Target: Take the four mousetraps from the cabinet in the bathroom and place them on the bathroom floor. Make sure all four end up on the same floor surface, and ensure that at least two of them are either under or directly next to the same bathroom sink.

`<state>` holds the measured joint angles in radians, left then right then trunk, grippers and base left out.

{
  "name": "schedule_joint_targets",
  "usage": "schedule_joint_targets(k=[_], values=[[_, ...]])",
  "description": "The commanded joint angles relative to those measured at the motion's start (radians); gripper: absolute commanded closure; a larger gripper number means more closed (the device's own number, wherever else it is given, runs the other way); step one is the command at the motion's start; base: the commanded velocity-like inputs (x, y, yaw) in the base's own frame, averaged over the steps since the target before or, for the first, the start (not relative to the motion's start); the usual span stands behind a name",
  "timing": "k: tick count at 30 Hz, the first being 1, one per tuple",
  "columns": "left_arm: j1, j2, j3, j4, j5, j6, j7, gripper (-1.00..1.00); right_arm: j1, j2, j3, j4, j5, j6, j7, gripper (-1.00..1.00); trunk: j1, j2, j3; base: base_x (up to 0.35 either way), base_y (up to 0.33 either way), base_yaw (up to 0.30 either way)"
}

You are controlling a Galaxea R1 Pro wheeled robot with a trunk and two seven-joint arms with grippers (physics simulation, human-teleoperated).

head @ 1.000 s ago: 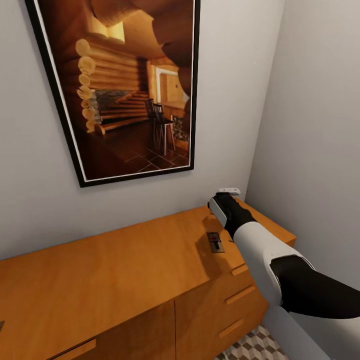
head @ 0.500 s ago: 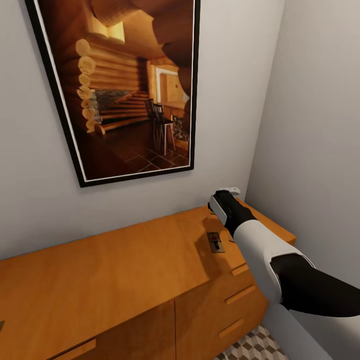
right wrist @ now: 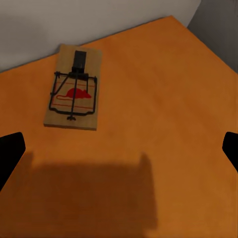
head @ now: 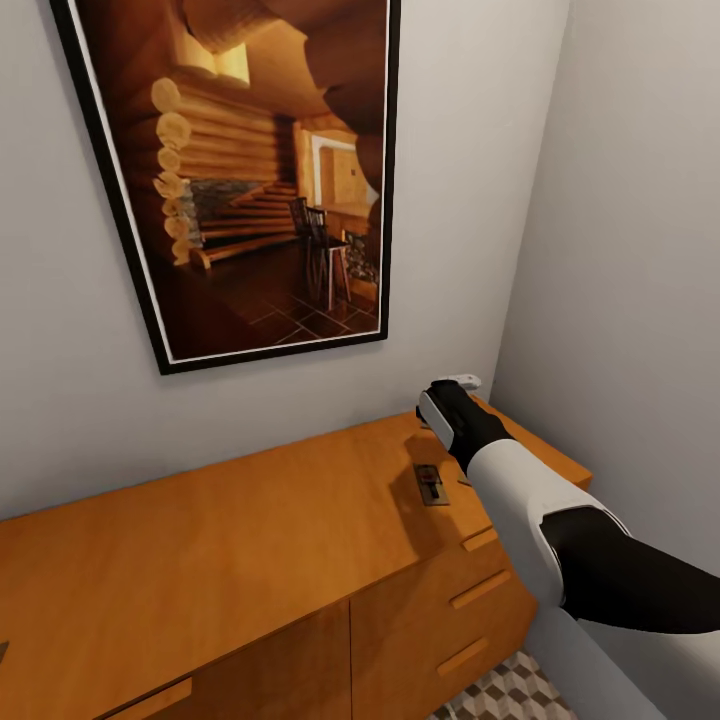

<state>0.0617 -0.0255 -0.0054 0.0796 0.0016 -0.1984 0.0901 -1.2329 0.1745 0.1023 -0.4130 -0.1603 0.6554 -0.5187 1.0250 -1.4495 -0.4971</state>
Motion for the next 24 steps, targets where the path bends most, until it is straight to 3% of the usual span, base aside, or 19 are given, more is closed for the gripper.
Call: schedule_joint_targets(k=[1, 24], values=[[0.0, -0.001, -0.001, 0.002, 0.0, -0.006, 0.003, -1.0, -0.001, 0.0, 0.005, -0.001, -0.01, 0.003, -0.01, -1.0, 0.0, -0.001, -0.001, 0.0, 0.0, 0.0], [0.0, -0.003, -0.001, 0.002, 0.0, -0.006, 0.003, -1.0, 0.0, 0.0, 0.014, -0.001, -0.003, 0.003, -0.01, -1.0, 0.0, -0.001, -0.001, 0.0, 0.0, 0.0]])
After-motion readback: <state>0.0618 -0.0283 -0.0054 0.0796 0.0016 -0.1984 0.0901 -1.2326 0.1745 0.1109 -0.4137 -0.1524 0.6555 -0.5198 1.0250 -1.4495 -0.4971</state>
